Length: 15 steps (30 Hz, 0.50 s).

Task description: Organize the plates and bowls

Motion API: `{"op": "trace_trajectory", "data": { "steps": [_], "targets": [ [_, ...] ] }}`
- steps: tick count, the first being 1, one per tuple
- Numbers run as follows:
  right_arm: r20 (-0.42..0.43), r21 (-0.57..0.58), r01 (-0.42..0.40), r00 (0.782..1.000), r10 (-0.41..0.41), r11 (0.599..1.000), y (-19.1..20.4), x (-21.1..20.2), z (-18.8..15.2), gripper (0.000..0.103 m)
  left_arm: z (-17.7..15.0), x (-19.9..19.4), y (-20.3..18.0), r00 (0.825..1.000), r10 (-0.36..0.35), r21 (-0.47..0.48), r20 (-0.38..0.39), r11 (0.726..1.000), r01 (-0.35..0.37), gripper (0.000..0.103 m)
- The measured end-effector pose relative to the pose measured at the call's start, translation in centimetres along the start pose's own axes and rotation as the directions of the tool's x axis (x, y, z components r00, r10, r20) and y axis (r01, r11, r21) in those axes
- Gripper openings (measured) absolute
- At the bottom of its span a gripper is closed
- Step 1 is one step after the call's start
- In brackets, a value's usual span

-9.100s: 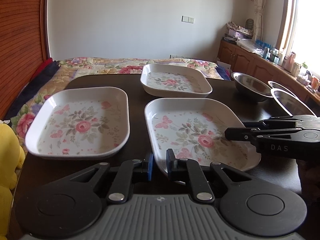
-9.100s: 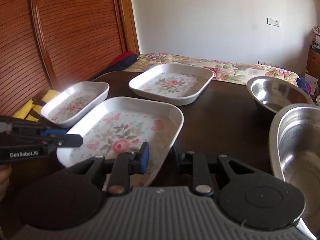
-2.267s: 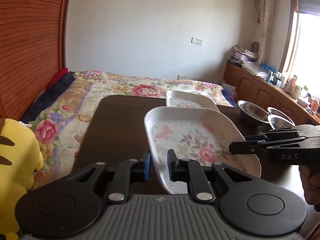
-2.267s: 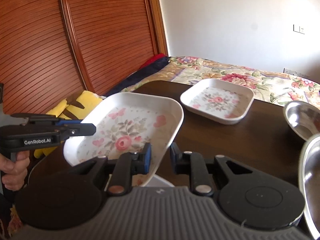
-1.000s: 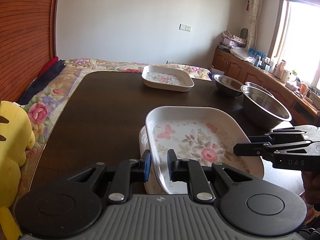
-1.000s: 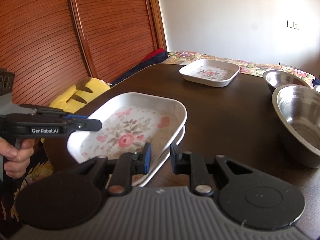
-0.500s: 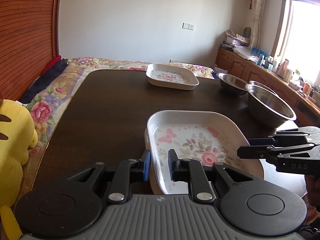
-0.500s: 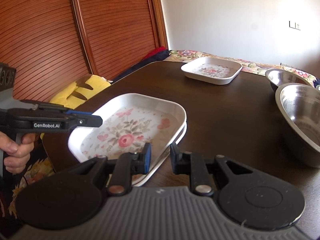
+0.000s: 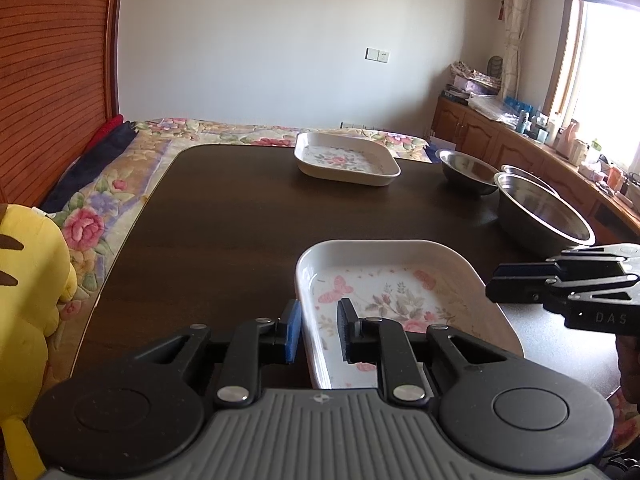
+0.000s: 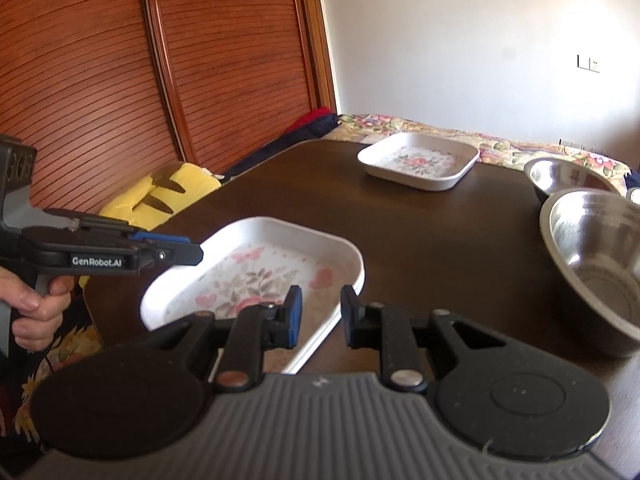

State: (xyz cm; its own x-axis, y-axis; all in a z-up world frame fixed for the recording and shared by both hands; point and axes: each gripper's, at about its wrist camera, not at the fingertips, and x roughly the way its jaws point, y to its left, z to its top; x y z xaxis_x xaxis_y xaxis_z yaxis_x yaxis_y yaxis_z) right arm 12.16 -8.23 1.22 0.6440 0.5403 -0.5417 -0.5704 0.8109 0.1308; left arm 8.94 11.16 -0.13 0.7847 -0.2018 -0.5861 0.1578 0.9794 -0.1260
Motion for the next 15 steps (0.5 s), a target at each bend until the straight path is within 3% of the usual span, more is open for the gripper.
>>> {"op": "trace_trajectory", "data": {
  "steps": [15],
  "targets": [
    [0.035,-0.018,0.007,0.999,-0.006,1.000,-1.2,0.2,1.8,0.023,1.2,0.6,0.5,1.000,0.030,0.007,0.004,1.000,-0.030,0.020]
  ]
}}
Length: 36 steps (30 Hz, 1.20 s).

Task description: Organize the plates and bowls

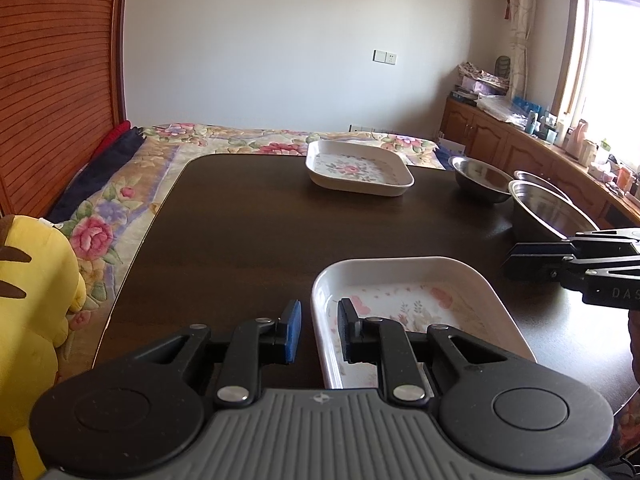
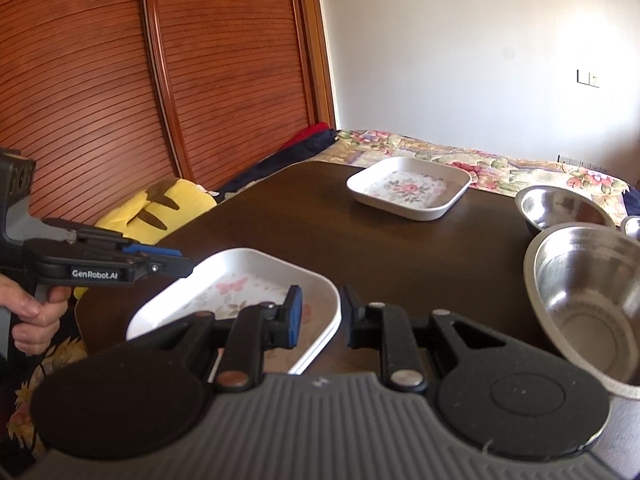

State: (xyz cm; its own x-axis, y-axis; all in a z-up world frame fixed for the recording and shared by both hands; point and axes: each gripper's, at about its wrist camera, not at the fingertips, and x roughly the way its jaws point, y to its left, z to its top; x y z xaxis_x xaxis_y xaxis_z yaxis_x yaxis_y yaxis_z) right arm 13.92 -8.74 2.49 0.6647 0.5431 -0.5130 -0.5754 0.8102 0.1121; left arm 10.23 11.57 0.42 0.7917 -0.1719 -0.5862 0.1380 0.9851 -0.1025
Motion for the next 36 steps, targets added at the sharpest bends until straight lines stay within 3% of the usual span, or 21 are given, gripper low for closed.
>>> {"op": "trace_trajectory", "data": {
  "steps": [10,19,31,36],
  "targets": [
    [0.004,-0.021,0.025,1.000,-0.025,0.999,-1.3,0.8,2.1,0.023,1.7,1.1,0.4,1.000,-0.008,0.007,0.022,1.000,0.008,0.020],
    [0.007,-0.040,0.049,0.999,-0.049,0.998,-3.2,2.5,5.8,0.023,5.4,3.1,0.6,0.998,0.001,0.045,0.059,0.999,-0.003,0.020],
    [-0.068,-0.058,0.113,0.991,-0.117,0.992,-6.3,6.6,9.3,0.023,10.2,7.1,0.3,0.998,-0.015,0.151,0.060,0.989,0.006,0.020],
    [-0.111,-0.064,0.140,0.983,-0.147,0.988,-7.9,8.3,10.4,0.023,11.6,9.5,0.2,0.998,-0.051,0.168,0.048,0.985,0.042,0.023]
  ]
}}
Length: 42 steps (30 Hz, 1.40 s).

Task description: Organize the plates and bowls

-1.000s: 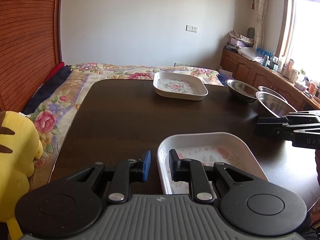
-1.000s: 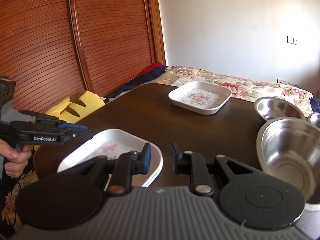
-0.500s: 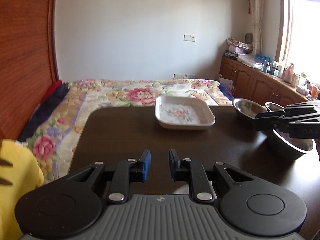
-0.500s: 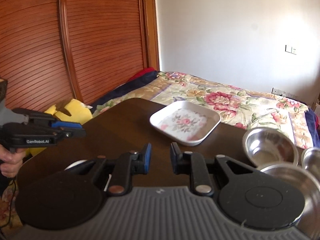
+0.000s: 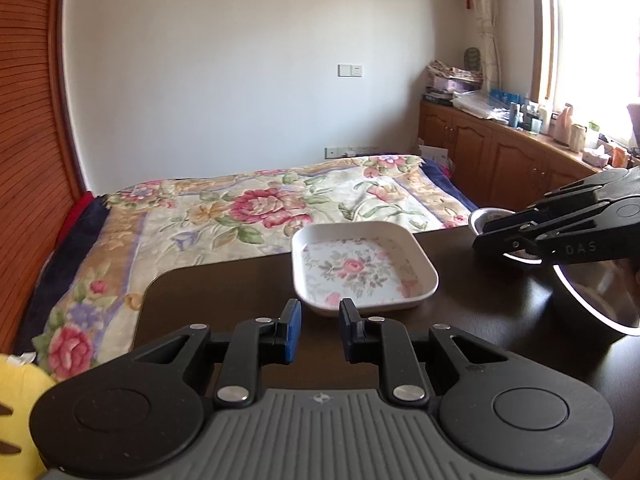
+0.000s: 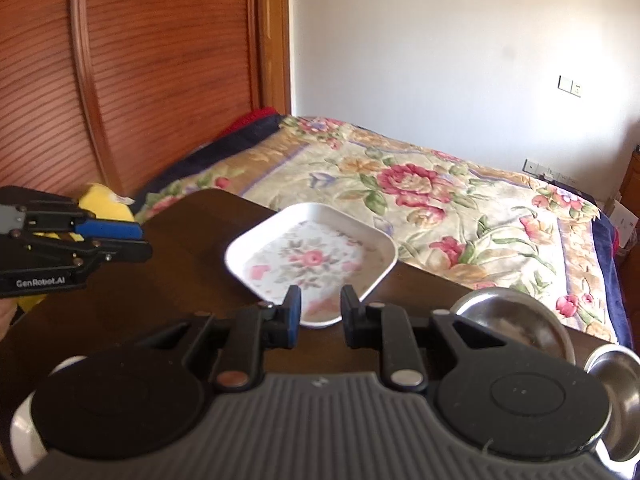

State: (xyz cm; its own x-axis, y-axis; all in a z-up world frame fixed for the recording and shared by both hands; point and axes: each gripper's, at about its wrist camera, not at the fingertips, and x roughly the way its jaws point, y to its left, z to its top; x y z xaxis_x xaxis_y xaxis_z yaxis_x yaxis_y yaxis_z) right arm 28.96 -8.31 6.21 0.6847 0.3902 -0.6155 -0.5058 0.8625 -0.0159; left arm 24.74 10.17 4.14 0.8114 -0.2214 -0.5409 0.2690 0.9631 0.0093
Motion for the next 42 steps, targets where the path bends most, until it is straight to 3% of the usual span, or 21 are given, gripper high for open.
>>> {"op": "trace_trajectory", "data": {
  "steps": [6,8,13,20,30,33,36,42],
  "targets": [
    [-0.056,0.002,0.014,0.998,-0.013,1.000,-1.0,2.2,0.9,0.027,1.5,3.6,0.4,1.000,-0.021,0.001,-0.022,1.000,0.021,0.024],
    [-0.076,0.007,0.012,0.997,-0.011,1.000,-1.4,2.9,1.2,0.029,1.8,4.8,0.6,0.999,-0.025,-0.001,-0.028,1.000,0.025,0.031],
    [-0.128,0.027,0.003,0.992,0.001,1.000,-2.2,4.8,1.8,0.036,2.0,7.2,1.4,0.998,-0.037,-0.009,-0.050,0.999,0.036,0.037],
    [-0.195,0.064,-0.002,0.981,0.014,0.998,-3.2,7.5,2.4,0.038,1.8,10.0,2.4,0.994,-0.068,-0.051,-0.081,0.997,0.064,0.038],
    [-0.250,0.082,0.000,0.968,0.021,0.997,-3.6,9.5,2.6,0.038,1.9,12.1,3.2,0.990,-0.069,-0.045,-0.119,0.997,0.064,0.033],
    [-0.266,0.086,-0.005,0.964,0.028,0.996,-3.8,10.0,2.5,0.037,1.8,12.5,3.5,0.990,-0.070,-0.045,-0.126,0.997,0.065,0.028],
    [-0.282,0.077,-0.019,0.958,0.040,0.997,-3.7,10.3,2.3,0.027,1.7,12.8,3.6,0.987,-0.082,-0.047,-0.136,0.996,0.076,0.021],
    [-0.290,0.074,-0.032,0.956,0.052,0.997,-3.6,10.6,2.0,0.023,1.5,13.3,3.5,0.985,-0.095,-0.047,-0.145,0.995,0.089,0.016]
  ]
}}
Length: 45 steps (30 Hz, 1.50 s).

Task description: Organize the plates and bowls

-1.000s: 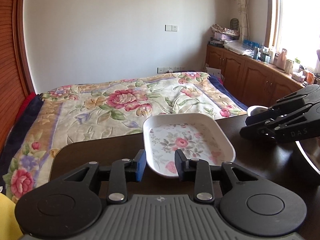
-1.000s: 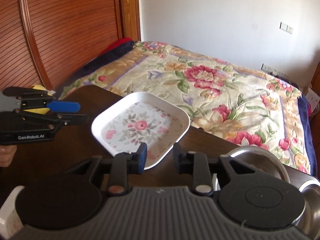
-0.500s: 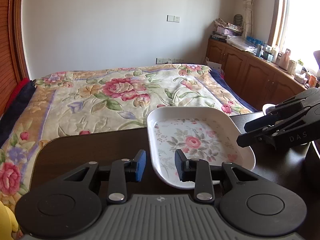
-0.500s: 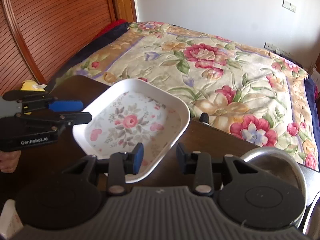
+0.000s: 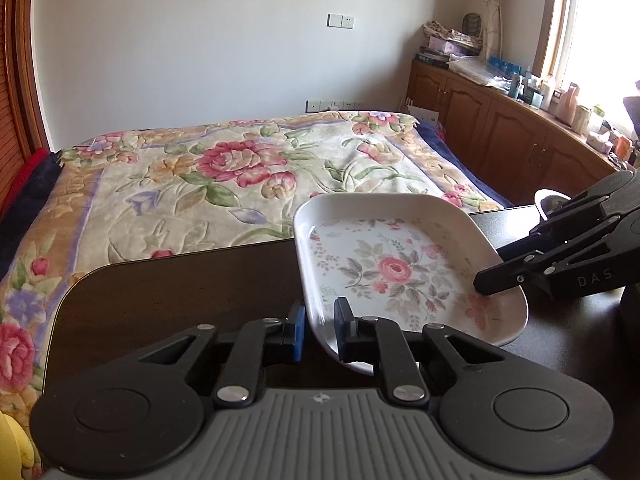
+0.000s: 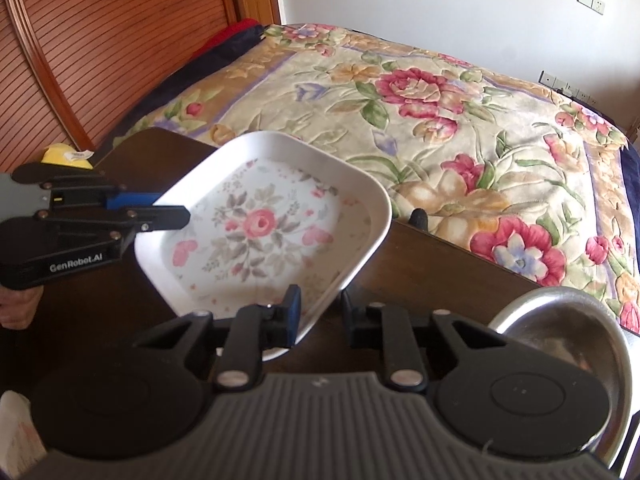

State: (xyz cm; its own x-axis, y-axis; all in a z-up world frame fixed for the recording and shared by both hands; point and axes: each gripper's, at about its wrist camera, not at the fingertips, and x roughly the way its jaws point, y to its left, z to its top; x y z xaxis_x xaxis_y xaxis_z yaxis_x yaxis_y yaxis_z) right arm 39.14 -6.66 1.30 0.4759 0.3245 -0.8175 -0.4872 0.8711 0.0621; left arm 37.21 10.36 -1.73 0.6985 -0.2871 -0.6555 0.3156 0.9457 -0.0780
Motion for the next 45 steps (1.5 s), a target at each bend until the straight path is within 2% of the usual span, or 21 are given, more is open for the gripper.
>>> {"op": "trace_trajectory", "data": {
  "steps": [10,26,45],
  "targets": [
    [0.023,-0.036,-0.022,0.999,0.022,0.999,0.6,-1.7,-0.9,0.021,-0.5,-1.5,0.4,0.999,-0.040,-0.041,-0.014,0.998,0.040,0.015],
    [0.098,-0.043,-0.070,0.992,0.074,0.997,2.9,-6.1,-3.9,0.019,-3.1,-9.0,-3.1,0.999,0.019,0.005,0.042,1.000,-0.019,0.016],
    [0.158,-0.074,-0.125,0.978,0.136,0.989,5.8,-11.0,-9.5,0.019,-8.3,-15.7,-6.3,0.998,0.018,0.009,0.067,1.000,-0.019,0.016]
  ]
}}
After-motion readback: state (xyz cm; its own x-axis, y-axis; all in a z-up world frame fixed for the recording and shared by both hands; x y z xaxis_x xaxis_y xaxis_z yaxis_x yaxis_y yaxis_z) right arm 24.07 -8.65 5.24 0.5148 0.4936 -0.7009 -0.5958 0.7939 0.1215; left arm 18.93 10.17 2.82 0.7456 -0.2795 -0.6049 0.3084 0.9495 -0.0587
